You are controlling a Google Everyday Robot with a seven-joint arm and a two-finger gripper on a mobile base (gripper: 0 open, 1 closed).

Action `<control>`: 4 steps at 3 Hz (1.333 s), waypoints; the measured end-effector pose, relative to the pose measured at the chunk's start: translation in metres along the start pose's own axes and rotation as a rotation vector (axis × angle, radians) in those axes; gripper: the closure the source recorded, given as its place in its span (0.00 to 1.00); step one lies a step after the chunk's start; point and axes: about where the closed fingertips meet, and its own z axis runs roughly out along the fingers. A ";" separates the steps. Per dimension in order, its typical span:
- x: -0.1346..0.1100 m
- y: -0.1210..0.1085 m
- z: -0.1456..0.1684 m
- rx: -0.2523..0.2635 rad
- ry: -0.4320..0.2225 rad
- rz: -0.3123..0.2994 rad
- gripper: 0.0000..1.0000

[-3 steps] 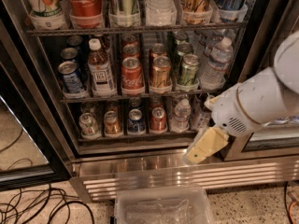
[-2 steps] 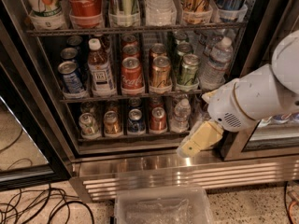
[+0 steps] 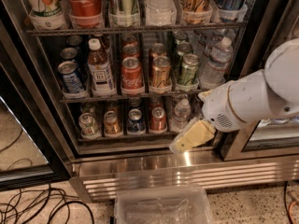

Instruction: Pick coke can from bottom shelf of fridge

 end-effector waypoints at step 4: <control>0.019 0.016 0.127 0.099 -0.246 0.222 0.00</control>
Offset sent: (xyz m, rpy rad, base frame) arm 0.0836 0.0336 -0.1040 0.3038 -0.2825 -0.3367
